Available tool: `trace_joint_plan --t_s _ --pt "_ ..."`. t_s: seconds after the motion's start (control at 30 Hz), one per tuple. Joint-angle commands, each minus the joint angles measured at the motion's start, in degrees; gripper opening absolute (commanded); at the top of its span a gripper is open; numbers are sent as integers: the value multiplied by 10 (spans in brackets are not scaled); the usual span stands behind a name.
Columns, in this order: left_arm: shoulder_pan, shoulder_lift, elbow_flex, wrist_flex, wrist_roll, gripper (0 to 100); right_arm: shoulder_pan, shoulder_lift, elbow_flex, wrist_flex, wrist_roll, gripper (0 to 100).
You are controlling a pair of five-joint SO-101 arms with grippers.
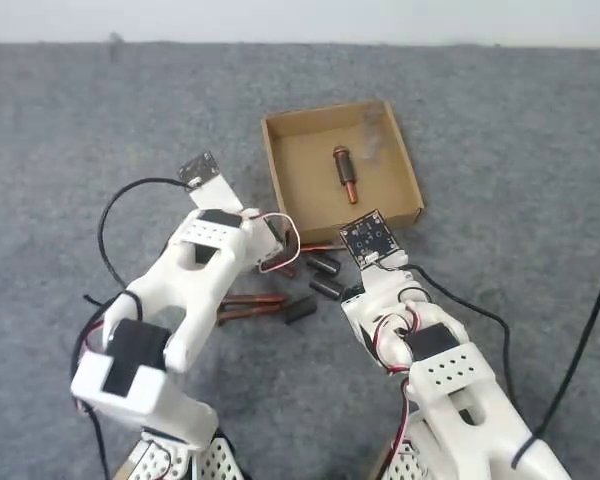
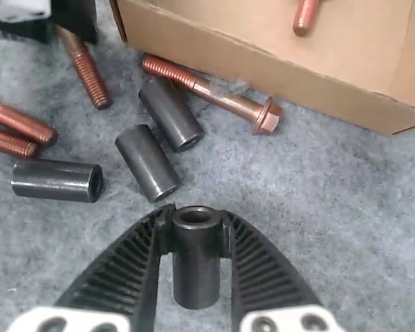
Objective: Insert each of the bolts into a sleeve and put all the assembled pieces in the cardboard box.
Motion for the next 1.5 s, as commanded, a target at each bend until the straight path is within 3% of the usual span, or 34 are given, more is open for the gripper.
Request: trace_joint_plan --t_s 0.0,0.27,0.57,0.8,1.03,1.47 --pt "-20 7 -38 -8 29 89 4 -22 -4 -11 7 28" --pt "-25 13 -44 -6 27 7 4 -22 -4 -11 7 28" --pt "-26 6 -51 30 25 11 4 -22 -4 -11 7 28" --pt "-31 -87 -9 30 -91 12 7 -22 -4 -11 7 28" --pt "-31 -171 99 -92 -127 13 7 -23 -4 -19 7 28" --pt "-31 -205 143 -127 -128 13 7 -22 8 -217 7 31"
